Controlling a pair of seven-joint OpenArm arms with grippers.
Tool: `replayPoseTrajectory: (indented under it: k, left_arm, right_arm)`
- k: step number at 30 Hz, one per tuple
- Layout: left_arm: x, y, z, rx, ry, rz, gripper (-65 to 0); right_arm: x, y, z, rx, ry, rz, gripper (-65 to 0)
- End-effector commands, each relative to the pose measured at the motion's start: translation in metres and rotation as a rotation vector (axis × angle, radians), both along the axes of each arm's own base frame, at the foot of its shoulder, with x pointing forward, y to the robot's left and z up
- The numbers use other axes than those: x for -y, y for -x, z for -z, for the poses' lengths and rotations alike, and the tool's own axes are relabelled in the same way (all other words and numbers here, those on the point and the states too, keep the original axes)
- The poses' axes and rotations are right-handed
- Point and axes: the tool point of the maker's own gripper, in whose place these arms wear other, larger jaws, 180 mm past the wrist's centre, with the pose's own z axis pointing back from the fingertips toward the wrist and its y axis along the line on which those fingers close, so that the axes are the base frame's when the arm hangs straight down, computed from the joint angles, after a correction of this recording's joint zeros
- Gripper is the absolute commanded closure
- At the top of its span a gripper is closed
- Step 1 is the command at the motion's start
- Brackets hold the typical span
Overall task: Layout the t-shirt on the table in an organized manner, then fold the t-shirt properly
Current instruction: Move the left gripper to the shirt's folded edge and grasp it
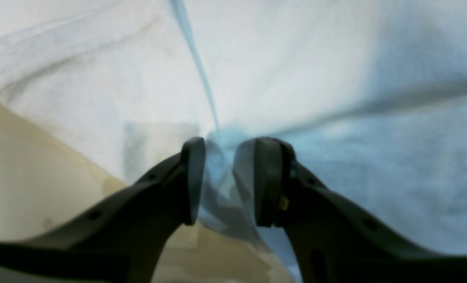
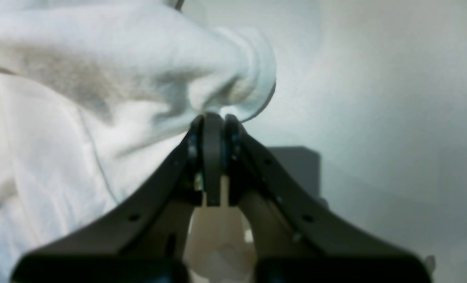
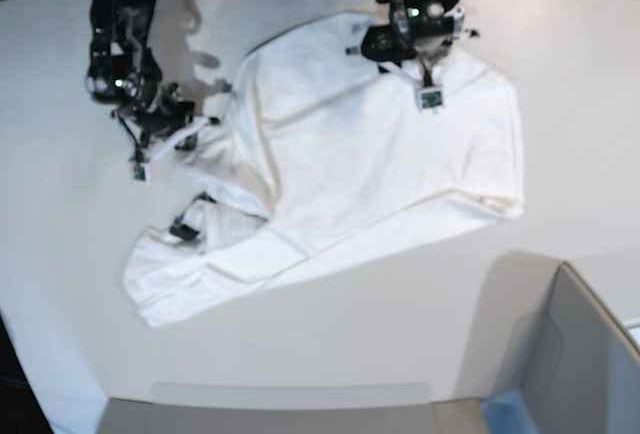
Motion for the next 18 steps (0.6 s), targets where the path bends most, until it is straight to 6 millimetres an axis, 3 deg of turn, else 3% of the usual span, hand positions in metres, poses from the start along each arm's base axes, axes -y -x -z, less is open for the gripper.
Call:
replayPoseTrajectory:
  k: [1, 10, 13, 15, 18]
  left_arm:
    - [-0.006, 0.003, -0.002, -0.020, -0.019, -0.018, -23.0]
    - [-0.020, -0.010, -0.015, 0.060, -0.097, -0.021, -23.0]
    - [-0.030, -0.029, -0.020, 0.095, -0.129, -0.018, -23.0]
    - [-0.038, -0.039, -0.017, 0.097, -0.160, -0.021, -23.0]
    - [-0.054, -0.038, -0.007, 0.065, -0.217, -0.020, -23.0]
  right_arm:
    - [0.004, -0.003, -0.004, 0.009, 0.011, 0.000, 0.0]
    - [0.003, -0.003, -0.004, 0.006, 0.010, -0.002, 0.0]
    - [0.003, -0.004, -0.005, 0.009, 0.010, -0.002, 0.0]
    - [0.002, -0.004, -0.004, 0.009, 0.010, -0.004, 0.0]
    - [0.002, -0.004, -0.004, 0.008, 0.008, -0.004, 0.0]
